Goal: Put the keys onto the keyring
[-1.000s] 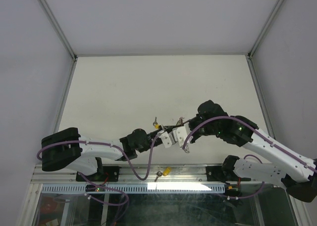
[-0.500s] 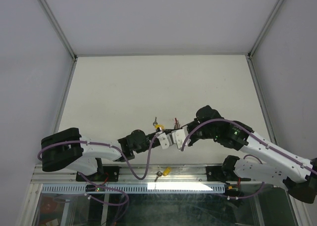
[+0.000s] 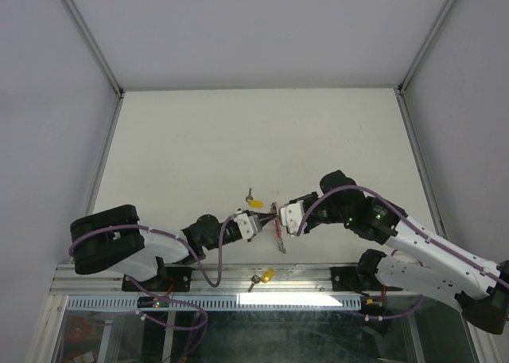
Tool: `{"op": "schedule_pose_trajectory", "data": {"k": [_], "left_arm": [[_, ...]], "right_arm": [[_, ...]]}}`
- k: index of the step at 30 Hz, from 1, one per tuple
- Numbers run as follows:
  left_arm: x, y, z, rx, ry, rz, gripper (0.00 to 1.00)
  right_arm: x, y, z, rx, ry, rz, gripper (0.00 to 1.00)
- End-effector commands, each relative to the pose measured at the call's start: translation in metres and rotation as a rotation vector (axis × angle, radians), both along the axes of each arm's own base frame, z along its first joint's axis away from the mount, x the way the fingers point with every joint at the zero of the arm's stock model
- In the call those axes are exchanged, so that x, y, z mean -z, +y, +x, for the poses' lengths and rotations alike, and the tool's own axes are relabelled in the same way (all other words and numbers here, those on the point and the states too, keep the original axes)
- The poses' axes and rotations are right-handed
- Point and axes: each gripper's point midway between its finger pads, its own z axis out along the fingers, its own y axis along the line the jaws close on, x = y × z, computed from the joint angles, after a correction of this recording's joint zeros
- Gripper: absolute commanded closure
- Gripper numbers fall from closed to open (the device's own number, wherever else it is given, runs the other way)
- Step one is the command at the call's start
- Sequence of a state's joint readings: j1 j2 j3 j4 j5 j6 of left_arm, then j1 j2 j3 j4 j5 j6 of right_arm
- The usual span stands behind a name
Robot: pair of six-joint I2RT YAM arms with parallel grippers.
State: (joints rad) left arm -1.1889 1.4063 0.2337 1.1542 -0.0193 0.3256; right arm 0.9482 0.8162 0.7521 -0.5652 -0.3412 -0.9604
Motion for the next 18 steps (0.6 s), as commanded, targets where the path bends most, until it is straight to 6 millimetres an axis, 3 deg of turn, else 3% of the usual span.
{"op": "schedule_pose_trajectory", "data": {"k": [1,18], "left_arm": [[-0.037,0.005,-0.006,0.042,-0.003,-0.207,1.0],[-0.07,0.013,-0.03,0.175,-0.071,-0.368,1.0]], "right_arm": [[-0.015,0.01,-0.007,-0.045,0.055,0.119,0.68],[-0.014,0.021,-0.02,-0.104,0.185,0.275,0.71]]}}
